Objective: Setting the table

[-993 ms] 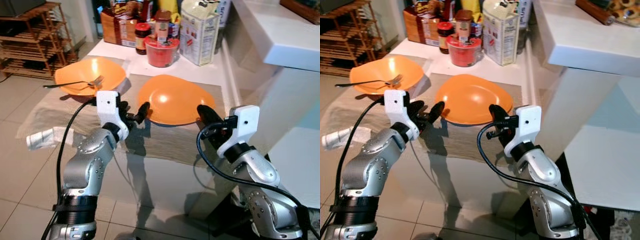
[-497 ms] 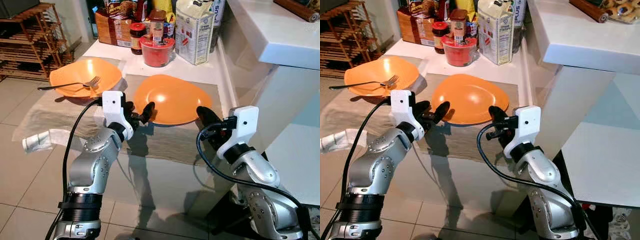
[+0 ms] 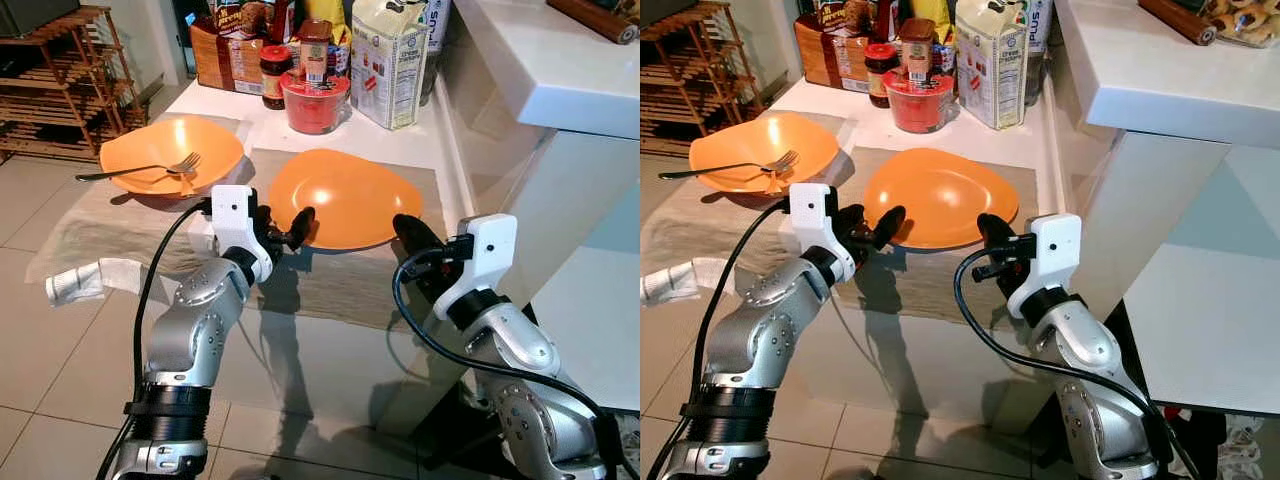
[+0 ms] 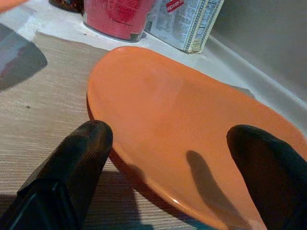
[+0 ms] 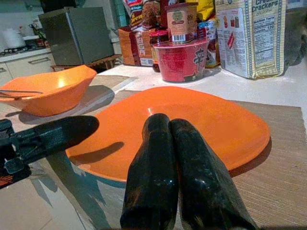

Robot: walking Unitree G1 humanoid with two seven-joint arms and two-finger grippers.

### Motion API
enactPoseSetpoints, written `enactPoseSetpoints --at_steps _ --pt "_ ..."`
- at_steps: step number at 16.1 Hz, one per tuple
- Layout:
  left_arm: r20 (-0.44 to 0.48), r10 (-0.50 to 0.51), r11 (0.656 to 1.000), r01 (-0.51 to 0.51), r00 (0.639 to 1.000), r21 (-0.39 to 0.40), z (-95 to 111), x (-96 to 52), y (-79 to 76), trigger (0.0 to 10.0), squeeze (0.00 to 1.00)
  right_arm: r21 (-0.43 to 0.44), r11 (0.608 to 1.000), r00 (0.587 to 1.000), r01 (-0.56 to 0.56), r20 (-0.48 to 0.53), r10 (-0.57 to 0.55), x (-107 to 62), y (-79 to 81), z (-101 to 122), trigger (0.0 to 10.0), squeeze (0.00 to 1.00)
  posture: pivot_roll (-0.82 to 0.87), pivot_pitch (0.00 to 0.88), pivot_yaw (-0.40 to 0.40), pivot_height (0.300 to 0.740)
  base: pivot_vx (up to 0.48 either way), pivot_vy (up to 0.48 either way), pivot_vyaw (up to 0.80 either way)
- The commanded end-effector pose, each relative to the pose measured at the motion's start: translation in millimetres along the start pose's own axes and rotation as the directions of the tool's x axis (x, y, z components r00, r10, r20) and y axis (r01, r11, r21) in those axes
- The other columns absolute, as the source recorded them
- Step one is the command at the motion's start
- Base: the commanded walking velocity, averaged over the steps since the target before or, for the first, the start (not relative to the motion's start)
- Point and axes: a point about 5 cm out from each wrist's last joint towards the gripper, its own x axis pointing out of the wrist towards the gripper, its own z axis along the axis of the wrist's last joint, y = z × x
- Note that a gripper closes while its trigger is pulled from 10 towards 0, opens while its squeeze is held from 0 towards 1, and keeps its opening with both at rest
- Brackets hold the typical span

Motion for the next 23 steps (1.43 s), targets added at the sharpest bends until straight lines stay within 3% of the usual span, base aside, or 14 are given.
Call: enactPoseSetpoints --at_steps 1,6,11,16,18,21,23 --pt "-0.019 -0.018 0.999 0.017 1.0 -0.034 0 3.8 -3.3 10.0 0.0 -0.002 1.0 1.0 -0.007 0.005 0.007 -1.7 2.3 4 10.0 0.0 0.02 0.0 -0.015 0.74 0.0 0.0 0.0" --pt "-0.07 -0.011 0.981 -0.003 0.997 -0.192 -7 7.9 -1.3 10.0 0.0 -0.003 1.0 1.0 -0.006 -0.002 0.006 -1.9 1.6 2 10.0 0.0 0.02 0.0 -0.014 0.74 0.0 0.0 0.0" --pt "-0.126 -0.026 0.972 -0.005 0.992 -0.236 -13 10.3 -0.3 10.0 0.0 0.0 1.0 1.0 -0.002 -0.006 0.002 -1.7 2.0 1 10.0 0.0 0.02 0.0 -0.012 0.74 0.0 0.0 0.0" --pt "-0.154 -0.08 0.939 0.023 0.985 -0.344 -16 11.9 -5.8 10.0 0.0 0.006 1.0 1.0 0.0 -0.011 0.0 -1.3 3.6 0 10.0 0.0 0.02 0.0 -0.01 0.74 0.0 0.0 0.0" --pt "-0.155 -0.08 0.947 0.027 0.985 -0.32 -16 12.5 -7.0 10.0 0.0 0.007 1.0 1.0 0.001 -0.014 0.0 -1.2 3.7 -1 10.0 0.0 0.02 0.0 -0.01 0.74 0.0 0.0 0.0" --pt "-0.176 -0.047 0.993 0.027 0.983 -0.115 -16 14.3 -10.6 10.0 0.0 0.006 1.0 1.0 0.001 -0.013 -0.001 -0.9 4.1 -1 10.0 0.0 0.02 0.0 -0.008 0.74 0.0 0.0 0.0" --pt "-0.186 -0.037 0.999 0.029 0.982 -0.046 -16 16.3 -12.4 10.0 0.0 0.008 1.0 1.0 0.0 -0.008 0.0 -1.5 5.6 -1 10.0 0.0 0.02 0.0 -0.001 0.74 0.0 0.0 0.0"
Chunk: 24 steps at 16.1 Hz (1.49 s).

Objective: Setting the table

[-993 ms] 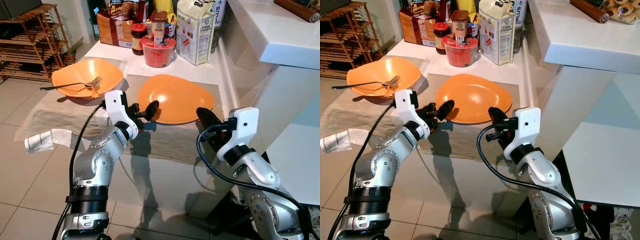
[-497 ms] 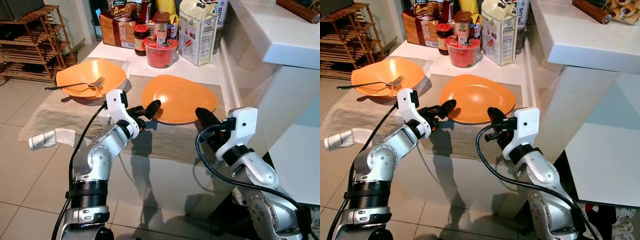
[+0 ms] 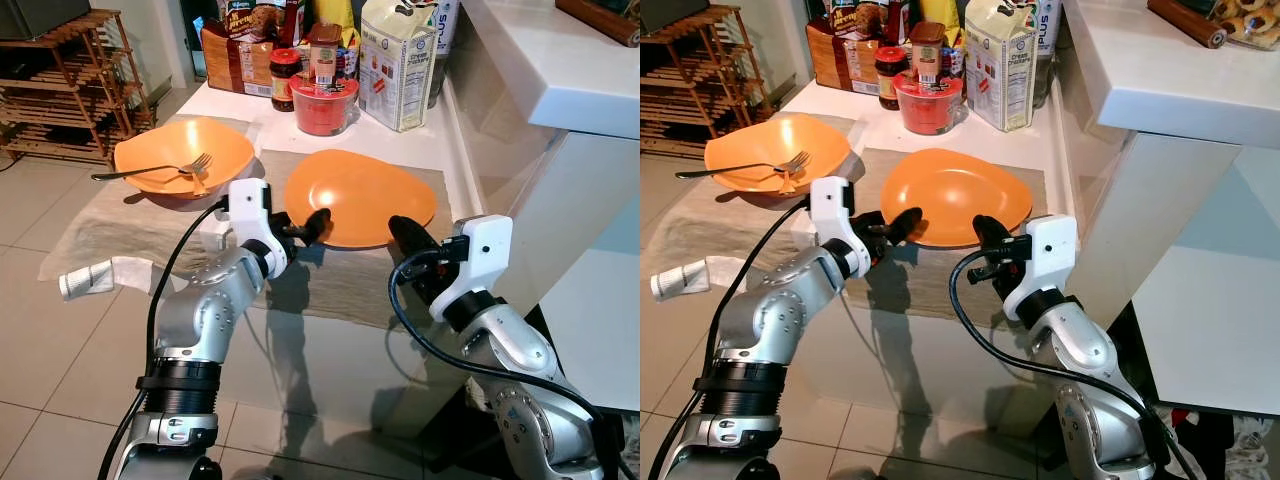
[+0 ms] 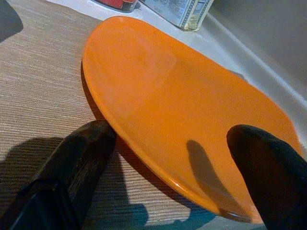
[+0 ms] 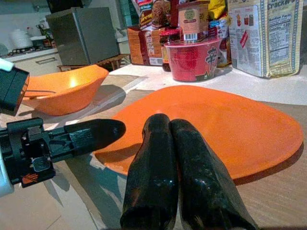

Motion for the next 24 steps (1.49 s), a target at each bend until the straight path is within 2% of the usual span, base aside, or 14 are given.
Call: enactPoseSetpoints --at_steps 1,4,5,7,8,12,13,14,15,16,19,21,22,24 --pt "-0.065 0.003 1.0 -0.003 0.998 0.01 -12 2.8 -0.8 10.0 0.0 -0.003 1.0 1.0 0.002 0.005 -0.002 -1.3 1.3 2 10.0 0.0 0.02 0.0 0.002 0.74 0.0 0.0 0.0" --pt "-0.074 0.02 0.999 -0.018 0.997 0.031 -13 6.3 1.9 10.0 0.0 0.002 1.0 1.0 0.005 0.006 -0.005 -2.5 2.7 1 10.0 0.0 0.01 0.0 0.006 0.74 0.0 0.0 0.0" --pt "-0.082 0.018 0.999 -0.021 0.996 -0.037 -14 8.6 1.7 10.0 0.0 0.004 1.0 1.0 0.006 0.005 -0.006 -2.9 2.7 1 10.0 0.0 0.01 0.0 0.006 0.74 0.0 0.0 0.0" --pt "-0.097 0.019 0.993 -0.029 0.995 -0.11 -16 11.2 2.7 10.0 0.0 0.004 1.0 1.0 0.007 0.004 -0.007 -3.1 2.9 1 10.0 0.0 0.01 0.0 0.006 0.74 0.0 0.0 0.0" --pt "-0.1 0.025 0.995 -0.035 0.995 -0.099 -17 12.2 3.5 10.0 0.0 0.004 1.0 1.0 0.008 0.004 -0.008 -3.1 3.0 1 10.0 0.0 0.01 0.0 0.006 0.74 0.0 0.0 0.0" --pt "-0.14 0.058 0.996 -0.047 0.988 0.081 -24 14.5 2.1 10.0 0.0 0.005 1.0 1.0 0.009 0.003 -0.009 -3.3 3.1 0 10.0 0.0 0.01 0.0 0.008 0.74 0.0 0.0 0.0" --pt "-0.141 0.058 0.995 -0.045 0.988 0.09 -24 14.7 2.6 10.0 0.0 0.006 1.0 1.0 0.009 0.003 -0.009 -3.2 3.1 0 10.0 0.0 0.01 0.0 0.01 0.74 0.0 0.0 0.0" --pt "-0.138 0.059 0.994 -0.045 0.989 0.102 -24 15.0 3.6 7.5 0.0 0.006 1.0 1.0 0.009 0.003 -0.009 -3.1 3.2 0 10.0 0.0 0.01 0.0 0.01 0.74 0.0 0.0 0.0" --pt "-0.132 0.061 0.991 -0.045 0.989 0.124 -24 15.0 4.2 4.2 0.0 0.006 1.0 1.0 0.008 0.002 -0.008 -2.8 3.3 0 10.0 0.0 0.01 0.0 0.009 0.74 0.0 0.0 0.0" --pt "-0.103 0.074 0.987 -0.058 0.992 0.152 -22 14.2 5.8 0.0 0.0 0.006 1.0 1.0 0.007 0.002 -0.007 -2.6 3.5 -1 10.0 0.0 0.02 0.0 0.01 0.74 0.0 0.0 0.0" --pt "-0.088 0.058 0.985 -0.043 0.994 0.166 -21 13.0 5.5 0.0 0.0 0.005 1.0 1.0 0.005 0.002 -0.005 -1.8 3.8 -1 10.0 0.0 0.02 0.0 0.013 0.74 0.0 0.0 0.0" --pt "-0.092 0.029 0.994 -0.019 0.995 0.105 -21 13.1 4.3 0.0 0.0 0.005 1.0 1.0 0.005 0.002 -0.005 -1.5 4.0 -1 10.0 0.0 0.02 0.0 0.014 0.74 0.0 0.0 0.0" --pt "-0.106 0.016 0.999 -0.012 0.994 0.038 -23 13.0 5.1 0.0 0.0 0.006 1.0 1.0 0.006 0.002 -0.006 -1.7 4.3 -2 10.0 0.0 0.02 0.0 0.016 0.74 0.0 0.0 0.0" --pt "-0.12 0.018 0.999 -0.024 0.993 -0.047 -24 13.0 8.5 0.0 0.0 0.007 1.0 1.0 0.008 0.0 -0.008 -2.0 4.0 -2 10.0 0.0 0.02 0.0 0.015 0.74 0.0 0.0 0.0"
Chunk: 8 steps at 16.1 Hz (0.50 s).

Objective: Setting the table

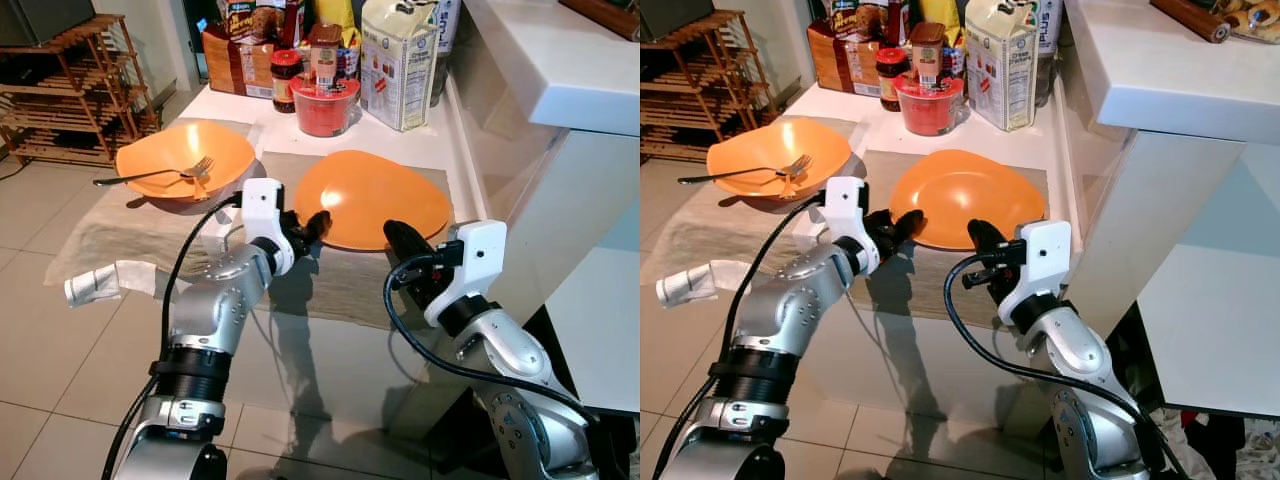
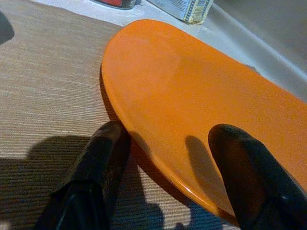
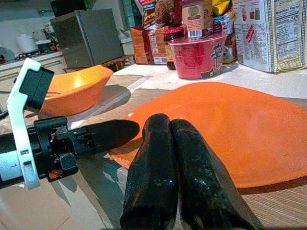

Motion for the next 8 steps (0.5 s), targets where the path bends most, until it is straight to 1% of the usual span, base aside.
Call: enactPoseSetpoints --at_steps 1,2,6,7,8 --pt "-0.101 0.014 0.998 -0.019 0.995 -0.054 -20 0.8 4.1 0.0 0.0 -0.005 1.0 1.0 0.016 0.001 -0.015 -1.5 -1.3 0 10.0 0.0 0.02 0.0 0.015 0.74 0.0 0.0 0.0" --pt "-0.103 0.014 0.991 -0.028 0.995 -0.132 -19 1.1 5.3 0.0 0.0 -0.003 1.0 1.0 0.017 0.0 -0.017 -1.9 -1.5 -1 10.0 0.0 0.02 0.0 0.014 0.74 0.0 0.0 0.0" --pt "-0.073 0.013 0.976 -0.029 0.997 -0.215 -12 1.9 2.1 0.0 0.0 0.0 1.0 1.0 0.018 -0.001 -0.018 -1.7 -1.9 -1 10.0 0.0 0.02 0.0 0.014 0.74 0.0 0.0 0.0" --pt "-0.057 0.013 0.969 -0.027 0.998 -0.247 -8 2.2 0.5 0.0 0.0 0.003 1.0 1.0 0.017 -0.002 -0.017 -1.5 -1.6 -1 10.0 0.0 0.02 0.0 0.014 0.74 0.0 0.0 0.0" --pt "-0.051 0.013 0.966 -0.026 0.999 -0.258 -6 2.1 0.2 0.0 0.0 0.005 1.0 1.0 0.017 -0.002 -0.017 -1.4 -1.3 -1 10.0 0.0 0.02 0.0 0.014 0.74 0.0 0.0 0.0"
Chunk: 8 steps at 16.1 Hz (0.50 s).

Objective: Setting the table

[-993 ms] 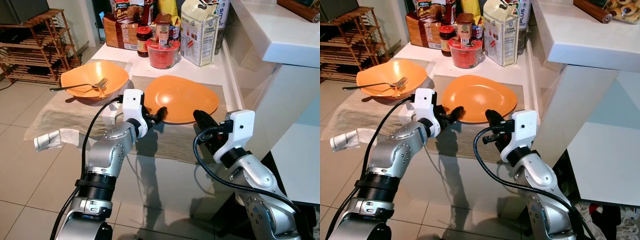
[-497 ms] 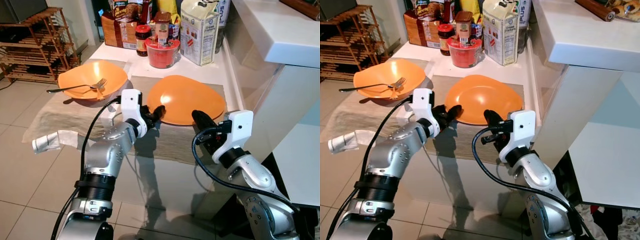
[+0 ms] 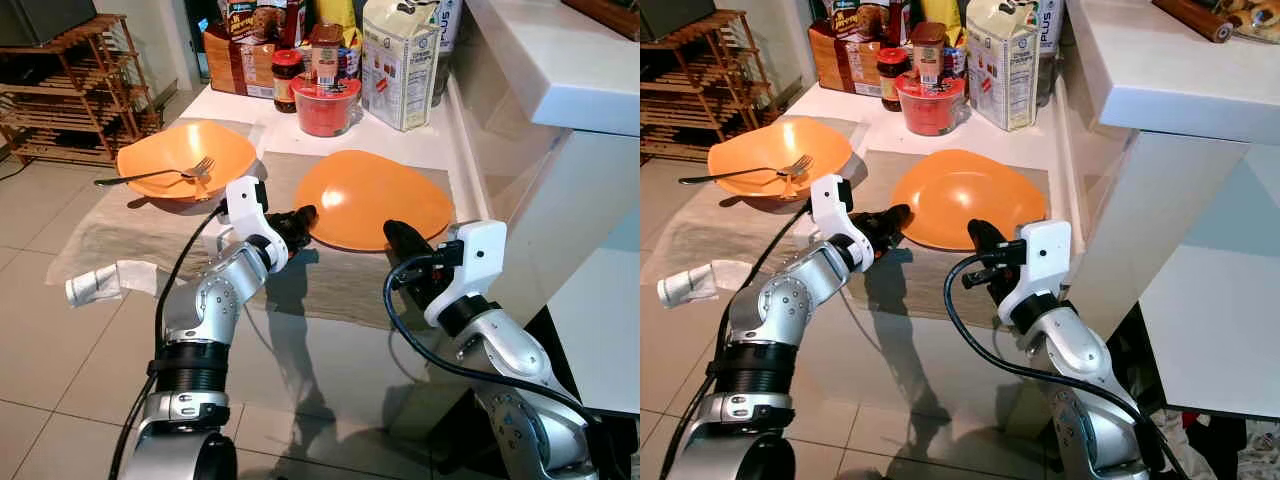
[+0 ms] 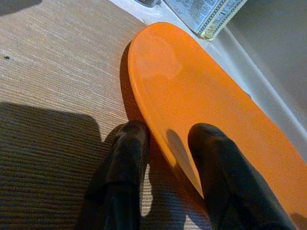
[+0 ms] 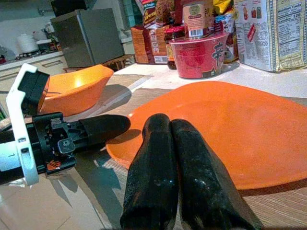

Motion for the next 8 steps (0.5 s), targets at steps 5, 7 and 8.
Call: enactPoseSetpoints --at_steps 5,7,8 --pt "-0.048 0.015 0.999 -0.012 0.999 0.046 -7.0 0.8 -0.8 0.0 0.0 0.006 1.0 1.0 0.019 -0.004 -0.019 -1.2 -1.5 -1.2 10.0 0.0 0.02 0.0 0.011 0.74 0.0 0.0 0.0" --pt "-0.005 0.005 0.999 -0.004 1.0 0.05 -0.6 0.2 -3.7 0.0 0.0 0.008 1.0 1.0 0.019 -0.006 -0.019 -1.2 -1.6 -1.7 10.0 0.0 0.02 0.0 0.011 0.74 0.0 0.0 0.0" --pt "0.004 0.007 0.999 -0.008 1.0 0.043 0.9 0.2 -3.5 0.0 0.0 0.008 1.0 1.0 0.019 -0.007 -0.019 -1.3 -1.6 -1.8 10.0 0.0 0.02 0.0 0.011 0.74 0.0 0.0 0.0"
